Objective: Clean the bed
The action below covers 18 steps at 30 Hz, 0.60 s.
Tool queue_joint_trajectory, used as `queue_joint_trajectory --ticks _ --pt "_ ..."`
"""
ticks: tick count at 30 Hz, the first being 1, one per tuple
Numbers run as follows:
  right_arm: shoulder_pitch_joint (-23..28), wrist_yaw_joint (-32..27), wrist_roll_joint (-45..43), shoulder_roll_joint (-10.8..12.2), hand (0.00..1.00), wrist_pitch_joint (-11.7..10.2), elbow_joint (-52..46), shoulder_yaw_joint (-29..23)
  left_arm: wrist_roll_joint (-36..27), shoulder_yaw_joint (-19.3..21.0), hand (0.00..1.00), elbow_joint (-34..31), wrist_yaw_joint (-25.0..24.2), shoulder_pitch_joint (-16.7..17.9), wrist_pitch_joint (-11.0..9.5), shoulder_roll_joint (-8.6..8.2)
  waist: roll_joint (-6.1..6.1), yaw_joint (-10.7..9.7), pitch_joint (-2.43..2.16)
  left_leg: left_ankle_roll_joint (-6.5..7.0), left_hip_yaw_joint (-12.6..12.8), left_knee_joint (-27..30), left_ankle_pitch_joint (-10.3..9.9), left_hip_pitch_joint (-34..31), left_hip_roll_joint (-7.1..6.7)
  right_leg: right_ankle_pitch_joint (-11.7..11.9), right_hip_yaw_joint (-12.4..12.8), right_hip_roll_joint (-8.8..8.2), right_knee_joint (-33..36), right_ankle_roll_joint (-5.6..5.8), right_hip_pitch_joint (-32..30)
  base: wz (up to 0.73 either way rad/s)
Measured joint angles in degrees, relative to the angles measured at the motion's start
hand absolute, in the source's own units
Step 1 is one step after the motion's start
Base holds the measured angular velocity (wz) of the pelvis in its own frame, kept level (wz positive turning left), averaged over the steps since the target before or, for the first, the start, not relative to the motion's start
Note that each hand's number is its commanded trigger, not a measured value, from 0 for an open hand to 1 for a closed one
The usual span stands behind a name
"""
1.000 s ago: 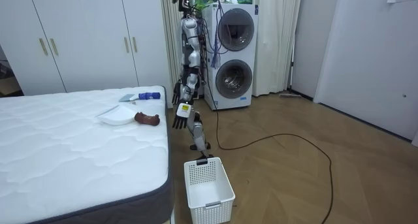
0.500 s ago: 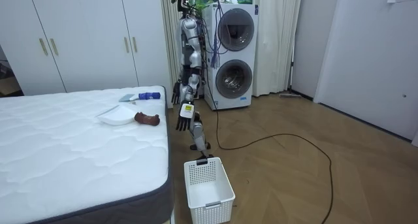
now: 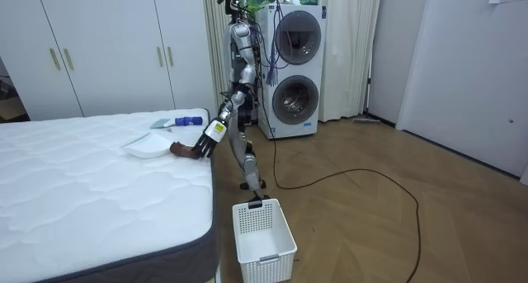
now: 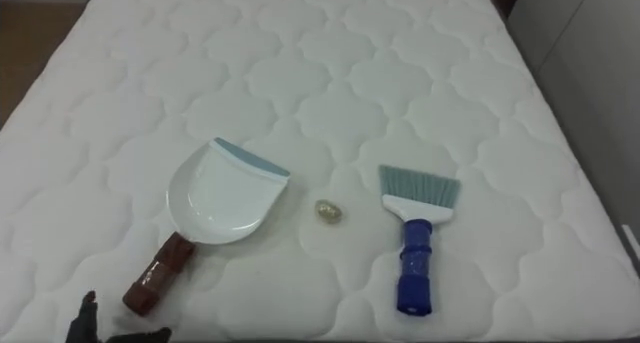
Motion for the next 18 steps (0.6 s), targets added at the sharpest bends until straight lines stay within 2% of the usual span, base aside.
queue_joint_trajectory --ticks 10,12,18 --pt "0.0 0.4 0.1 0.0 0.00 0.0 0.1 0.0 4.4 -0.9 0.00 -5.1 3.9 -1.3 -1.0 0.22 -0.10 -0.4 -0.04 0.00 -0.1 0.2 0.0 -0.3 0.04 0.0 0.2 -0.12 0.1 -0.02 -0.1 0.00" --pt "0.1 0.9 0.5 0.0 0.00 -0.1 0.2 0.0 6.3 -0.9 0.00 -6.3 5.0 -1.5 -2.0 0.32 -0.19 -0.5 -0.08 0.00 0.2 0.3 0.0 -0.1 0.06 0.1 0.2 -0.13 0.1 -0.02 0.1 0.00" --pt "0.3 1.5 1.2 0.0 0.00 -0.6 0.2 0.2 8.7 -0.9 0.00 -7.4 6.1 -2.2 -3.2 0.94 -0.56 -0.5 -0.02 0.00 0.4 0.3 0.0 0.0 0.16 0.1 0.8 -0.11 0.1 -0.02 0.0 -0.04"
